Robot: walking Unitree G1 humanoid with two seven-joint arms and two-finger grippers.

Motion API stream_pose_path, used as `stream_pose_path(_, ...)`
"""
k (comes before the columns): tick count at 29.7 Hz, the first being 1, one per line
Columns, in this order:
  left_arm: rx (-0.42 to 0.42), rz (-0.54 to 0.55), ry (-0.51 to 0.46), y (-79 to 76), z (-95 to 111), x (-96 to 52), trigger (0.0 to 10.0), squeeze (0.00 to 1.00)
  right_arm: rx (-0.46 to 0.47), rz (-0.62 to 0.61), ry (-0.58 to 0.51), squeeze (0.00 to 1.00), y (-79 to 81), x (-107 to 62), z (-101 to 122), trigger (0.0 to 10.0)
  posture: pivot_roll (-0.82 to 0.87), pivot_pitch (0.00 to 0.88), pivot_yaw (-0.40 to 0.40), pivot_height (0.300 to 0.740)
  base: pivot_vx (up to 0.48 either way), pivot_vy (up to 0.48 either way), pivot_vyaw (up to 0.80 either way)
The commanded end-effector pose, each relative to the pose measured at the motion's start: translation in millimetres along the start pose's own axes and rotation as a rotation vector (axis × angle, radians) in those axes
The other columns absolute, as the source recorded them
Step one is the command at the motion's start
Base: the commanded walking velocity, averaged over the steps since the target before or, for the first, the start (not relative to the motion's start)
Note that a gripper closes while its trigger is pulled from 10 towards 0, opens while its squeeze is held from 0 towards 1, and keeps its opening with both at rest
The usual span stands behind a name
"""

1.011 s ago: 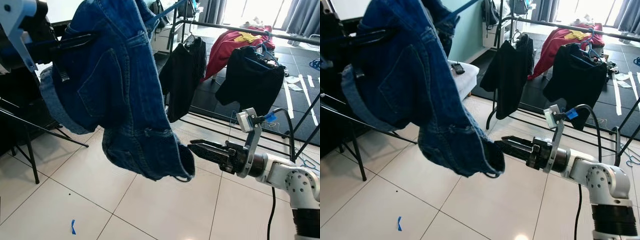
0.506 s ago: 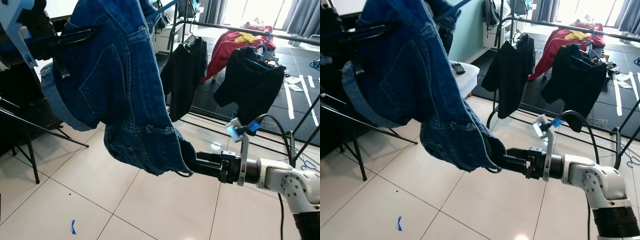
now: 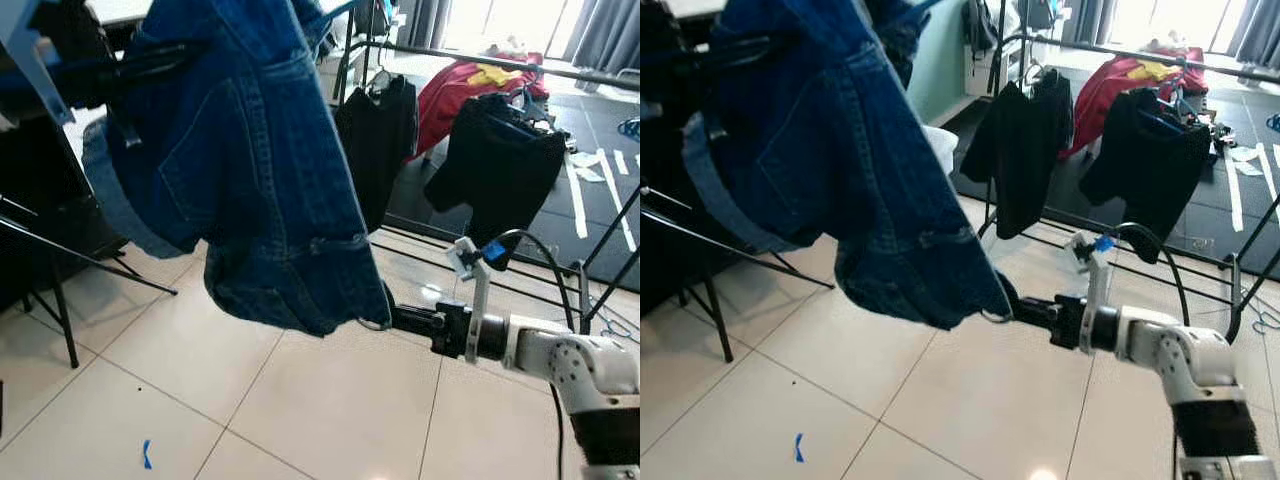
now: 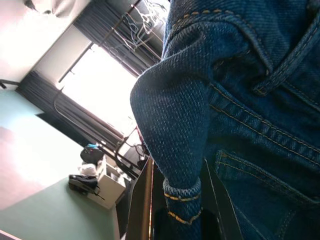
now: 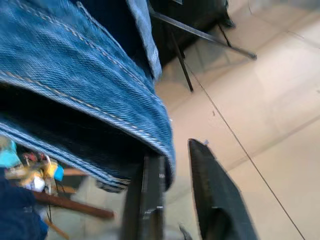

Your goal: Hang hanger

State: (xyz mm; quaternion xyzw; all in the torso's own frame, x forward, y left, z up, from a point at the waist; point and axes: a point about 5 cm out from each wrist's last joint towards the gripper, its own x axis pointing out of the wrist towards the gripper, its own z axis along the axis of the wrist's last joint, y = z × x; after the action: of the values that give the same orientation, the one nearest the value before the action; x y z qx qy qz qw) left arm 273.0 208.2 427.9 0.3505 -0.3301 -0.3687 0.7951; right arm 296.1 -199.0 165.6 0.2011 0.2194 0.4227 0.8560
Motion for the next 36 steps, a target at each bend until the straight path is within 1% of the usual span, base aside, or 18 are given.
stream_pose_path(1, 0.016, 0.042, -0.053, 5.9, 11, -0.2, 0.8, 0.00, 0.013, -0.008, -0.026, 0.00, -2.4, -1.9, 1, 0.0, -0.05, 0.018, -0.006, 0.740, 0.000, 0.000, 0.00)
stream_pose_path(3, 0.009, 0.042, -0.049, 5.2, 9, -0.9, 0.8, 0.00, 0.012, 0.031, -0.066, 0.00, 1.2, -2.6, 6, 0.0, -0.05, 0.019, -0.005, 0.740, 0.000, 0.000, 0.00)
stream_pose_path(7, 0.007, 0.008, 0.074, -8.6, -20, -6.7, 1.1, 0.00, 0.042, 0.225, -0.317, 0.00, 20.5, -11.3, 40, 0.0, -0.05, 0.022, -0.004, 0.740, 0.000, 0.000, 0.00)
stream_pose_path(10, 0.007, -0.014, 0.122, -16.7, -32, -8.5, 1.1, 0.00, 0.049, 0.253, -0.379, 0.00, 23.6, -14.5, 51, 0.0, -0.05, 0.022, -0.004, 0.740, 0.000, 0.000, 0.00)
stream_pose_path(14, -0.048, -0.099, 0.244, -59.7, -70, -13.2, 1.0, 0.00, 0.045, 0.247, -0.530, 0.00, 28.9, -20.7, 85, 0.0, -0.06, 0.025, -0.003, 0.740, 0.000, 0.000, 0.00)
stream_pose_path(19, -0.101, -0.121, 0.269, -81.3, -82, -17.2, 0.9, 0.00, 0.037, 0.206, -0.573, 0.00, 30.3, -19.9, 99, 0.0, -0.06, 0.026, -0.001, 0.740, 0.000, 0.000, 0.00)
stream_pose_path(21, -0.129, -0.118, 0.275, -87.8, -86, -22.4, 1.4, 0.00, 0.049, 0.144, -0.595, 0.00, 26.4, -19.7, 107, 0.0, -0.07, 0.030, -0.008, 0.740, 0.000, 0.000, 0.00)
stream_pose_path(23, -0.129, -0.118, 0.275, -87.8, -86, -22.4, 1.4, 0.00, 0.049, 0.144, -0.595, 0.00, 26.4, -19.7, 107, 0.0, -0.07, 0.030, -0.008, 0.740, 0.000, 0.000, 0.00)
stream_pose_path(24, -0.131, -0.113, 0.281, -86.0, -86, -29.7, 2.4, 0.00, 0.097, 0.049, -0.615, 0.00, 12.9, -21.2, 109, 0.0, -0.06, 0.031, -0.014, 0.740, 0.000, 0.000, 0.00)
stream_pose_path(26, -0.129, -0.112, 0.283, -84.9, -85, -31.6, 2.4, 0.00, 0.112, 0.023, -0.619, 0.00, 8.7, -21.8, 109, 0.0, -0.06, 0.031, -0.014, 0.740, 0.000, 0.000, 0.00)
stream_pose_path(27, -0.129, -0.103, 0.280, -82.8, -83, -34.2, 3.2, 0.00, 0.137, -0.008, -0.621, 0.00, 3.0, -22.6, 107, 0.0, -0.05, 0.034, -0.016, 0.740, 0.000, 0.000, 0.00)
stream_pose_path(29, -0.134, -0.091, 0.269, -80.8, -81, -35.7, 3.2, 0.00, 0.156, -0.034, -0.622, 0.00, -1.4, -22.8, 105, 0.0, -0.05, 0.034, -0.016, 0.740, 0.000, 0.000, 0.00)
stream_pose_path(30, -0.169, -0.097, 0.230, -82.1, -73, -36.4, 3.5, 0.00, 0.190, -0.085, -0.623, 0.00, -8.9, -22.3, 102, 0.0, -0.06, 0.034, -0.017, 0.740, 0.000, 0.000, 0.00)
stream_pose_path(32, -0.169, -0.097, 0.230, -82.1, -73, -36.4, 3.5, 0.00, 0.190, -0.085, -0.623, 0.00, -8.9, -22.3, 102, 0.0, -0.06, 0.034, -0.017, 0.740, 0.000, 0.000, 0.00)
stream_pose_path(33, -0.195, -0.200, 0.221, -102.6, -69, -35.0, 5.0, 0.00, 0.207, -0.114, -0.614, 0.00, -12.2, -20.2, 100, 0.0, -0.06, 0.033, -0.022, 0.740, 0.000, 0.000, 0.00)
stream_pose_path(34, -0.201, -0.260, 0.227, -114.5, -68, -34.8, 5.0, 0.00, 0.210, -0.123, -0.607, 0.00, -13.3, -19.4, 100, 0.0, -0.06, 0.034, -0.022, 0.740, 0.000, 0.000, 0.00)
stream_pose_path(35, -0.201, -0.260, 0.227, -114.5, -68, -34.8, 5.0, 0.00, 0.210, -0.123, -0.607, 0.00, -13.3, -19.4, 100, 0.0, -0.06, 0.034, -0.022, 0.740, 0.000, 0.000, 0.00)
stream_pose_path(36, -0.204, -0.297, 0.233, -122.2, -68, -35.0, 5.8, 0.00, 0.212, -0.129, -0.603, 0.00, -13.9, -18.8, 100, 0.0, -0.06, 0.034, -0.022, 0.740, 0.000, 0.000, 0.00)
